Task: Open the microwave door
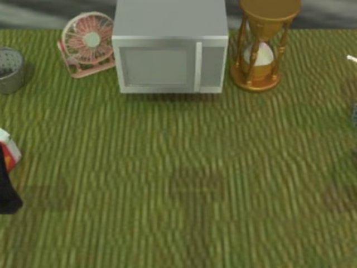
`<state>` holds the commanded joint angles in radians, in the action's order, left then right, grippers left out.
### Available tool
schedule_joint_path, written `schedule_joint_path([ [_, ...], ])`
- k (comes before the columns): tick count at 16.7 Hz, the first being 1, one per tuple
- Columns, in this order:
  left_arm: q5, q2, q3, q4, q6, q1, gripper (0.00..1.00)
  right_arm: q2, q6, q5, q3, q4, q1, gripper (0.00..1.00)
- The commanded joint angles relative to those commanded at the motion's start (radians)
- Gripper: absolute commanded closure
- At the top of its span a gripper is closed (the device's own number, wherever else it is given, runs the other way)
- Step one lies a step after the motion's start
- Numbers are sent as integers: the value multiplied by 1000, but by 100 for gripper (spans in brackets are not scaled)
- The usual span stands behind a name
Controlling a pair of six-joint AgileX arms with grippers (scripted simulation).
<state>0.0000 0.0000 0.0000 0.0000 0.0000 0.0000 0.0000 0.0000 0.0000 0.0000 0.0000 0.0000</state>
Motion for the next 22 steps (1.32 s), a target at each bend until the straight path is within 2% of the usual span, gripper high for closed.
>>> schedule_joint_path([
  [4, -8, 31, 31, -10, -13, -15, 0, 0, 0, 0, 0, 0, 0, 0],
  [9, -73, 293, 288, -97, -109, -125, 0, 0, 0, 0, 0, 0, 0, 0],
  [22, -345, 1687, 1366, -514, -477, -571, 0, 0, 0, 0, 0, 0, 0, 0],
])
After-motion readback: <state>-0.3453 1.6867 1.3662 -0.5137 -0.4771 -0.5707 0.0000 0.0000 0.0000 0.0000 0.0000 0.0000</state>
